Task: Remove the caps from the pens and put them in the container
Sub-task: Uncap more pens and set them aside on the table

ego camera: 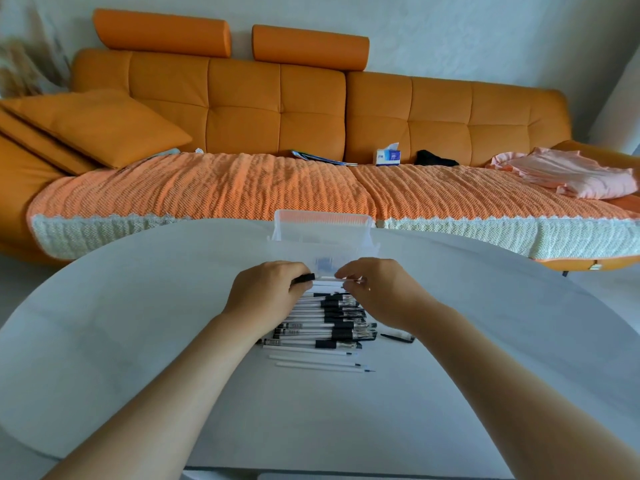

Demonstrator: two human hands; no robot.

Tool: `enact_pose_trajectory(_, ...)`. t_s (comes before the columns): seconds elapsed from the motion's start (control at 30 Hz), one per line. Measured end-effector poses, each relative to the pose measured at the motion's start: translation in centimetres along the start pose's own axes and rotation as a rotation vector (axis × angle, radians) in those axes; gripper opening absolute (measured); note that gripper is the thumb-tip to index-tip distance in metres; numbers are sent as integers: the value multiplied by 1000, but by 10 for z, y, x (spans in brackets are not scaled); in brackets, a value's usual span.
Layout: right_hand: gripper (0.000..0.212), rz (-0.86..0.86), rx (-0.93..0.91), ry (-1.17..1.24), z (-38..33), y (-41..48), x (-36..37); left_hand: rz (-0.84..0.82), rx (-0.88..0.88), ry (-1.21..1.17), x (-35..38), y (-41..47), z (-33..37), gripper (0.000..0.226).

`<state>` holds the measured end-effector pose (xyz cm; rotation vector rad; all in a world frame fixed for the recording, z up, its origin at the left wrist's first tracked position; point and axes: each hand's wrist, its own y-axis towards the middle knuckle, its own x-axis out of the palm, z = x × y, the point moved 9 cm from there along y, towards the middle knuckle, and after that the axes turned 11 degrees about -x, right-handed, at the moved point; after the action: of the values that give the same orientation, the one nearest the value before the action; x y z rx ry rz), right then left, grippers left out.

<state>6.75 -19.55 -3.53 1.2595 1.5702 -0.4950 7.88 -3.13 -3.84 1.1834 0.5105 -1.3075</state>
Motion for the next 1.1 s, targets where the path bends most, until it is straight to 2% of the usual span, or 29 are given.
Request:
enact_pose_trajectory(0.2, 22, 8, 53, 137, 9, -16, 2, -25, -46, -44, -5, -8, 4, 18)
enact_pose_trajectory(0.37, 22, 108, 113, 160, 23, -28, -14, 21, -76, -65, -15, -11, 3, 18)
enact_pose_trajectory(0.57, 22, 193, 131, 197, 35, -37, -26, -27, -126, -53, -9, -12, -2, 19)
enact_pose_trajectory(1.1, 21, 143, 97, 150, 39, -33, -19, -157, -106, -71, 2, -12, 1, 20)
